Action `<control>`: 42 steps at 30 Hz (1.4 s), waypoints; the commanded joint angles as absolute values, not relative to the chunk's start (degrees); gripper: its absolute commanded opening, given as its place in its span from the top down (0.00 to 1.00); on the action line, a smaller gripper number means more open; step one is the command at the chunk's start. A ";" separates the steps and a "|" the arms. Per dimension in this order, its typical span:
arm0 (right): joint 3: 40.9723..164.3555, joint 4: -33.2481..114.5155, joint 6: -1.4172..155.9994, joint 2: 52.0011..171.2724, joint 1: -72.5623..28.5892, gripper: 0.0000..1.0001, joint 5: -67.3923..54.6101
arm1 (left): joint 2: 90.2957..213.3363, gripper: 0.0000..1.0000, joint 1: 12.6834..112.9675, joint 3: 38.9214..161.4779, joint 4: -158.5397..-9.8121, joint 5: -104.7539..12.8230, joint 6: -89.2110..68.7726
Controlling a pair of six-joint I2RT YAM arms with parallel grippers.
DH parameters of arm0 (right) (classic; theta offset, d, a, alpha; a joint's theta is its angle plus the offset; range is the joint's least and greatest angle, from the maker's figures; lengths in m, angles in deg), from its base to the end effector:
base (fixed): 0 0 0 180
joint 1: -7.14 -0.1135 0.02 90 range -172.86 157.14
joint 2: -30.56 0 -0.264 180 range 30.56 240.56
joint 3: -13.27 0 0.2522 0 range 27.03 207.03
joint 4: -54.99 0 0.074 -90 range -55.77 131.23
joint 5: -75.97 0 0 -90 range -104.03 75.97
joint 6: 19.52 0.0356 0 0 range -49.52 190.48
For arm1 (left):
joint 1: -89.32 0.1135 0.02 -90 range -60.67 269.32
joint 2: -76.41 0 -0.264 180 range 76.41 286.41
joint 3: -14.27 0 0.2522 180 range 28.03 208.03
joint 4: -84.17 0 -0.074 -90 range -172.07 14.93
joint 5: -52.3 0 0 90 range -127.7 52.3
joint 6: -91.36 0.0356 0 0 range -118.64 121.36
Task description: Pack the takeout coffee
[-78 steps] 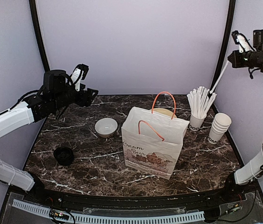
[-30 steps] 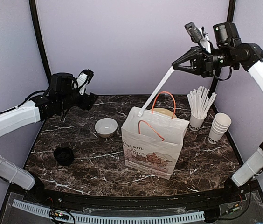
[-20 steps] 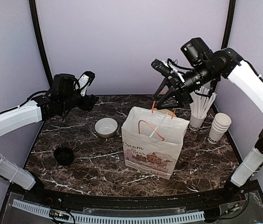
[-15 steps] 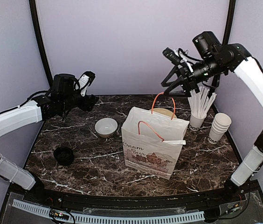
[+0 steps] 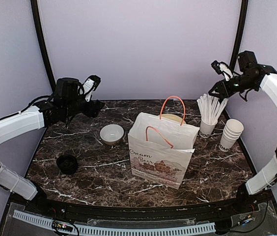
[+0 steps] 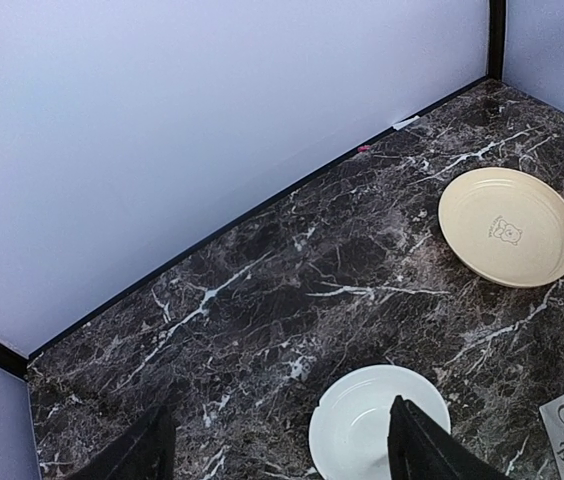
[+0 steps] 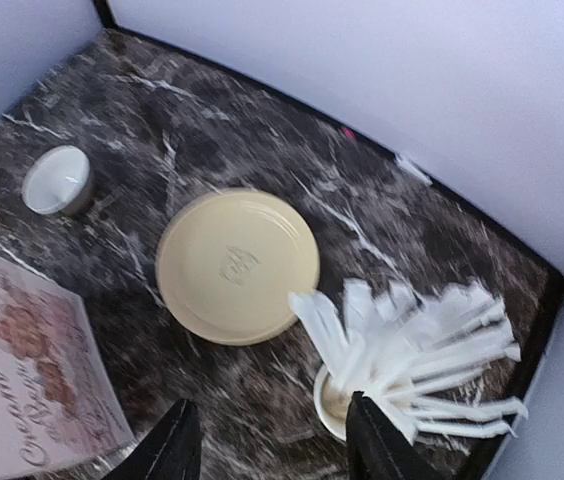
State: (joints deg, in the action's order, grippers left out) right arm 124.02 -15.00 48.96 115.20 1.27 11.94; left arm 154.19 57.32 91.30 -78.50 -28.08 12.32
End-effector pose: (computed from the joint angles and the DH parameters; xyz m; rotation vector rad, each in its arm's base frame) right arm 0.2951 0.0460 0.4139 -0.7511 2.1446 0.3856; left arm 0.2745 -0.1645 0.3344 0.5814 1.7908 -0.0934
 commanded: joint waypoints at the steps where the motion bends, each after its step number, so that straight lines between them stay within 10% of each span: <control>1: 116.72 -5.81 52.97 113.18 3.47 0.46 -3.55 | 152.45 0.25 57.60 92.36 -77.25 -29.34 12.29; 20: 114.29 -3.25 55.93 119.33 3.72 0.69 -7.80 | 152.65 0.25 57.64 92.50 -76.85 -30.57 11.69; 27: 114.16 -3.81 55.34 118.52 3.72 1.00 -8.77 | 152.90 0.25 57.64 92.54 -76.75 -30.86 11.81; 42: 135.64 -14.36 53.21 110.54 3.76 1.00 -5.77 | 154.38 0.25 57.60 92.49 -76.89 -28.83 13.39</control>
